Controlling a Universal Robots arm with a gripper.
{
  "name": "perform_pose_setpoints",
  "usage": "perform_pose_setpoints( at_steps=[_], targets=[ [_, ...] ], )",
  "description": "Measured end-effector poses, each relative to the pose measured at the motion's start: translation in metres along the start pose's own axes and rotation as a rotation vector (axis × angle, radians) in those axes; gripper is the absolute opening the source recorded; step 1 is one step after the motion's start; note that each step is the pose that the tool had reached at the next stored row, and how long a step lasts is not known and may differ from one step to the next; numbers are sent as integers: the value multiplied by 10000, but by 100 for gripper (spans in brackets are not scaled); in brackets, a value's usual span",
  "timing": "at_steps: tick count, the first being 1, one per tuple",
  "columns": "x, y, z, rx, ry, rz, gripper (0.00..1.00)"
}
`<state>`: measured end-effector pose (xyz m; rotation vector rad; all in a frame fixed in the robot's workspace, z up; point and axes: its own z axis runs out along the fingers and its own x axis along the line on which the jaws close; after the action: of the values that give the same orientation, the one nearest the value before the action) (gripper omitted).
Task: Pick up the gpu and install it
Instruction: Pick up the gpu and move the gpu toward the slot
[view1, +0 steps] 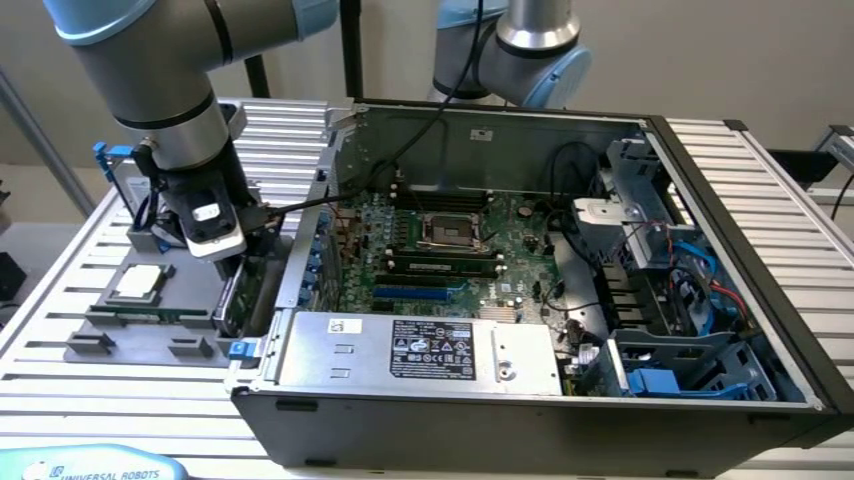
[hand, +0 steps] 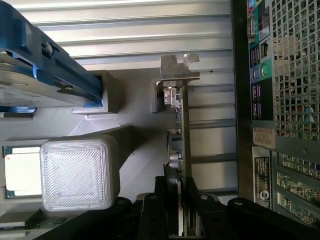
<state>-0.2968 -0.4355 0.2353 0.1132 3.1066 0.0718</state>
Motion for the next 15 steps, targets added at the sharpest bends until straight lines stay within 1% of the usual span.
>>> perform_pose_setpoints(
  at_steps=[4, 7, 11, 15],
  targets=[
    [-1, 2, -42, 0, 0, -3, 27],
    [-3, 5, -106, -1, 0, -6, 27],
    [-7, 12, -237, 0, 1, -13, 27],
    [-13, 20, -417, -1, 2, -28, 27]
  ],
)
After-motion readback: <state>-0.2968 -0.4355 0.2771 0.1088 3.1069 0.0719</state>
